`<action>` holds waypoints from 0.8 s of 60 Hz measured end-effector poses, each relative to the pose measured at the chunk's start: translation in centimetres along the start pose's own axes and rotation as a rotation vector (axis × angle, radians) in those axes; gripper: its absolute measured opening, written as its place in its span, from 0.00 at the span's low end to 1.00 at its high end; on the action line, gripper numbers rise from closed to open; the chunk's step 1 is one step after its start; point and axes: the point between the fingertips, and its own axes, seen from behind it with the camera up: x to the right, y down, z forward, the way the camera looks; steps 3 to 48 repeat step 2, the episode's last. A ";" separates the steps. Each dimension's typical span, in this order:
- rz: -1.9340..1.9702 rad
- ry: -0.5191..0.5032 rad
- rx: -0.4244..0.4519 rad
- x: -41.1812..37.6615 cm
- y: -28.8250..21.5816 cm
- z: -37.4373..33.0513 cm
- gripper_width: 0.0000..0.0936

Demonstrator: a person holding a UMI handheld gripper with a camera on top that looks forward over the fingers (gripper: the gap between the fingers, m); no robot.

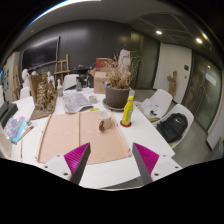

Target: Pour water

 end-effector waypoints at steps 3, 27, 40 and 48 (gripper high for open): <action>0.002 0.002 0.001 -0.1 -0.1 -0.1 0.92; 0.002 0.002 0.001 -0.1 -0.1 -0.1 0.92; 0.002 0.002 0.001 -0.1 -0.1 -0.1 0.92; 0.002 0.002 0.001 -0.1 -0.1 -0.1 0.92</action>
